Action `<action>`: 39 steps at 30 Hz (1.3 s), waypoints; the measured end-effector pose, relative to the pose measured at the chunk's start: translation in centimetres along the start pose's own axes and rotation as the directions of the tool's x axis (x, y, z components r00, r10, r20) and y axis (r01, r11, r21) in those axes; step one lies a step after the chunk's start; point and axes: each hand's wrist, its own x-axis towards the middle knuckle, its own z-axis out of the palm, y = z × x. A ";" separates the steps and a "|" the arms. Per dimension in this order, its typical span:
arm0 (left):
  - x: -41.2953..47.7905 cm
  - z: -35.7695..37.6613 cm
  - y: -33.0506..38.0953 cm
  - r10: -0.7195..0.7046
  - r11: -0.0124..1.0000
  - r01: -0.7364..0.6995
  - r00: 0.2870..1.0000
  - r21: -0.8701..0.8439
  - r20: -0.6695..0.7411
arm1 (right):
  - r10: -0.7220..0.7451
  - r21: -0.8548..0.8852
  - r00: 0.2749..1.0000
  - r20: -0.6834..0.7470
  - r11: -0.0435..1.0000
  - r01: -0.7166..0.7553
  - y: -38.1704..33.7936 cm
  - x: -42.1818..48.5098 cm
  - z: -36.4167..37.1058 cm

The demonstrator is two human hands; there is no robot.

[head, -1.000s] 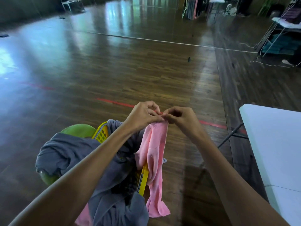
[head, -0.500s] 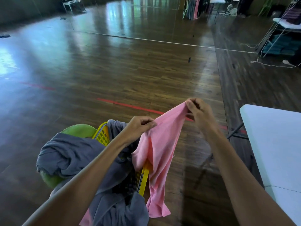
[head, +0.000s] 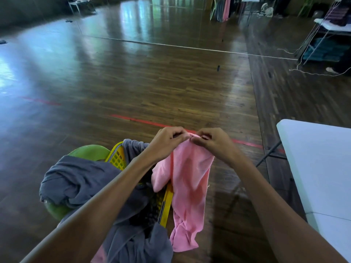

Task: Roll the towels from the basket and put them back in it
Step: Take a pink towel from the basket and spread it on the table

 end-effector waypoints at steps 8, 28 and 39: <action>-1.1 -0.4 -1.1 -0.028 0.992 0.034 0.998 -0.125 0.053 | 0.025 0.145 0.990 -0.137 0.989 -0.005 1.1 -0.3 -1.7; -0.9 0.4 -0.7 -0.016 0.999 0.019 0.996 -0.039 0.089 | 0.025 0.216 0.999 0.030 0.976 -0.031 0.9 -0.2 -0.6; -3.6 -1.8 -4.5 -0.120 0.990 0.125 0.990 -0.065 0.071 | 0.066 0.135 0.982 -0.179 0.990 -0.042 3.3 -0.1 -4.5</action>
